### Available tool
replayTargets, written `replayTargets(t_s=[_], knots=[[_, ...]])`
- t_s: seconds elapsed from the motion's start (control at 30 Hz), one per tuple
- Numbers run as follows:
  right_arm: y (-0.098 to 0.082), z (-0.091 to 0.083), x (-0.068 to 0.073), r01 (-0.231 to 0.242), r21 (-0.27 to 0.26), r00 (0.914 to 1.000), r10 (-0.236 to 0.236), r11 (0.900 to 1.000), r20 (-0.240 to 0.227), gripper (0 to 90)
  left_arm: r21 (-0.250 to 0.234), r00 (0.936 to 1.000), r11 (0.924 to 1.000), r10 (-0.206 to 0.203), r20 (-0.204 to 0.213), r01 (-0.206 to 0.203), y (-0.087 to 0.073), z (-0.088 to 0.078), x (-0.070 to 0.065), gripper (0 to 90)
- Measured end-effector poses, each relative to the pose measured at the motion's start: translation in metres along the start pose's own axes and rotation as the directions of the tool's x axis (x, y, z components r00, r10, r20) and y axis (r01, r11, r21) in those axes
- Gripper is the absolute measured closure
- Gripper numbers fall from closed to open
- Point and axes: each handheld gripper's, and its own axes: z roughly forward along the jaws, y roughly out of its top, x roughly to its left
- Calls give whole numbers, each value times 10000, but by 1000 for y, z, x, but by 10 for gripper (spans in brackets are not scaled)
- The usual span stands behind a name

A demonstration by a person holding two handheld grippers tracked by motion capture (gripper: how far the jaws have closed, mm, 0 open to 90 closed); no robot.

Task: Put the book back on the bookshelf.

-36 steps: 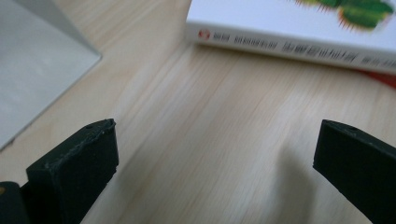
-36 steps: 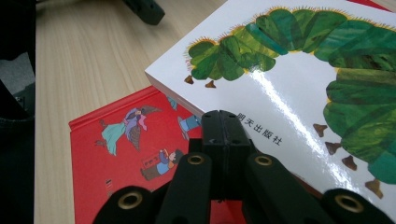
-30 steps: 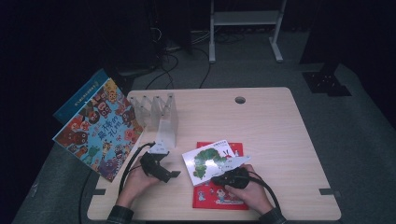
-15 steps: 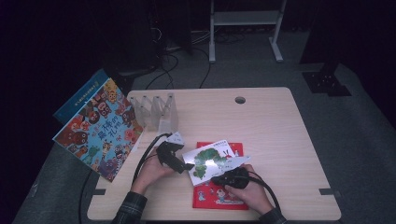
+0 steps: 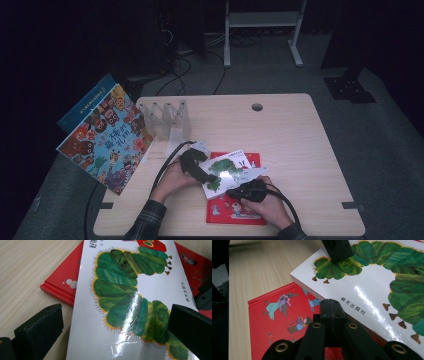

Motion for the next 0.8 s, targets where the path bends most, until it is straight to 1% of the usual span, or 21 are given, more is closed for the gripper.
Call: replayTargets(t_s=[0.07,0.13,0.2,0.27,0.33,0.47,0.63,0.77,0.8], knots=[[0,0,0,-12,6,10000,12,10000,8,895,103,9999,9999,-20,127,19,0,3,1,0],[0,0,0,1,2,10000,-1,10000,7,895,78,9994,9997,-220,279,218,-1,4,3,0],[0,0,0,10,-2,10000,-10,10000,15,895,87,9988,9996,-267,417,264,-1,5,4,0],[0,0,1,51,-5,10000,-51,10000,42,895,162,9968,9988,-462,658,453,-2,7,5,0],[0,0,1,38,8,10000,-38,10000,61,895,212,9952,9988,-451,873,434,-2,8,5,0],[1,1,2,116,22,9999,-116,9999,116,895,266,9954,9989,-420,861,398,-1,8,4,0],[2,1,3,197,64,9996,-198,9998,213,897,304,9952,9977,-625,749,604,1,8,3,2],[3,2,5,262,105,9991,-266,9996,335,897,438,9956,9975,-588,728,557,3,6,3,8],[3,2,5,306,120,9988,-310,9995,367,897,371,9959,9978,-581,695,556,4,5,2,7]])
